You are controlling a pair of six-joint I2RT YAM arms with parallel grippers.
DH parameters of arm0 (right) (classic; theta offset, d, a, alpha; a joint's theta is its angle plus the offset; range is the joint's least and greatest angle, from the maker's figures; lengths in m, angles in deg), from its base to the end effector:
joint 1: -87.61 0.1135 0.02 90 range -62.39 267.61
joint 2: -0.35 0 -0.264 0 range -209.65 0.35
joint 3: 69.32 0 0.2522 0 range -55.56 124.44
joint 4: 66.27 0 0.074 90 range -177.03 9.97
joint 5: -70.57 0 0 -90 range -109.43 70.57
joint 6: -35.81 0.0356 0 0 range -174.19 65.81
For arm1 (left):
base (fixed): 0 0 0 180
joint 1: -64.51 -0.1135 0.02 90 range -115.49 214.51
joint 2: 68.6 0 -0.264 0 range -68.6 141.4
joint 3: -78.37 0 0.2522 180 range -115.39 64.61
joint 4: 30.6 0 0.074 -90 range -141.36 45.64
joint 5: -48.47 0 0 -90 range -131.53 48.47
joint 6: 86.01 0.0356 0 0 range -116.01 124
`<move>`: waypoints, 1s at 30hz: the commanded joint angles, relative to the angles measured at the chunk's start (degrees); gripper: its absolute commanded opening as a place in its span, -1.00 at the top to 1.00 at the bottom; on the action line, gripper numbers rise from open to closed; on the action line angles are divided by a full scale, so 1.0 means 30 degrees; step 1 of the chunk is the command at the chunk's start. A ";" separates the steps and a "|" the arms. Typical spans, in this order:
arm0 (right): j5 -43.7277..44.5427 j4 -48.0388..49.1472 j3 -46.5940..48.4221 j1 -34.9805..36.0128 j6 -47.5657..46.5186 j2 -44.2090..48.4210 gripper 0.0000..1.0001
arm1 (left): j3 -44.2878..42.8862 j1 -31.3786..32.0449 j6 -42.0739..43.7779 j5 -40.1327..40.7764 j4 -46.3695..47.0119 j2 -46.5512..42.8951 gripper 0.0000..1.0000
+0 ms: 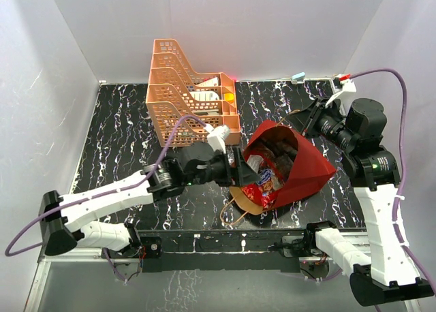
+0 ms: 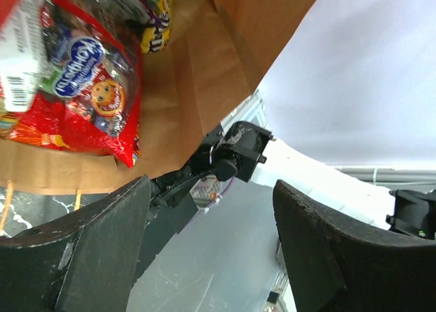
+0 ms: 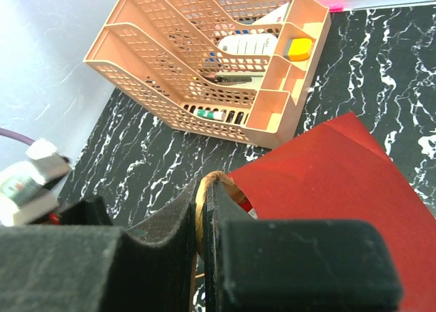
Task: Take the snacks out of the paper bag
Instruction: Adjust the paper bag at the center of the board, then take out the snack from the paper bag.
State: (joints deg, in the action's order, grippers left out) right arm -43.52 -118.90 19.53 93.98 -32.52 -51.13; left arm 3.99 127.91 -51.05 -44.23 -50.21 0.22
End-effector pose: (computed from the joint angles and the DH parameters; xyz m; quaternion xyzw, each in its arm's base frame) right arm 0.1562 0.0321 0.4451 -0.0221 0.7872 0.3047 0.5357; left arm 0.1247 -0.2528 0.3575 0.0719 0.7849 -0.5380 0.2988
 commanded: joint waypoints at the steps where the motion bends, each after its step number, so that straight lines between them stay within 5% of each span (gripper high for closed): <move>1: -0.0752 0.3093 -0.0050 0.0042 0.1223 0.0485 0.85 | -0.0567 0.1239 0.0068 0.0852 0.1150 0.1493 -0.41; 18: -0.0969 0.3391 -0.0958 0.0044 0.1988 0.1382 0.85 | 0.0221 0.4597 -0.2371 1.1462 -0.3216 0.2728 -0.10; 30: -0.0698 0.2830 -0.1237 0.0043 0.1880 0.2039 0.85 | -0.3009 0.4765 0.1112 0.7874 -0.2501 0.8043 -0.16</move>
State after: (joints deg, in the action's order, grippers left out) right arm -45.07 -116.30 15.31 93.98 -27.47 -46.98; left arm 0.30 141.94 -51.97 -17.37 -57.73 21.53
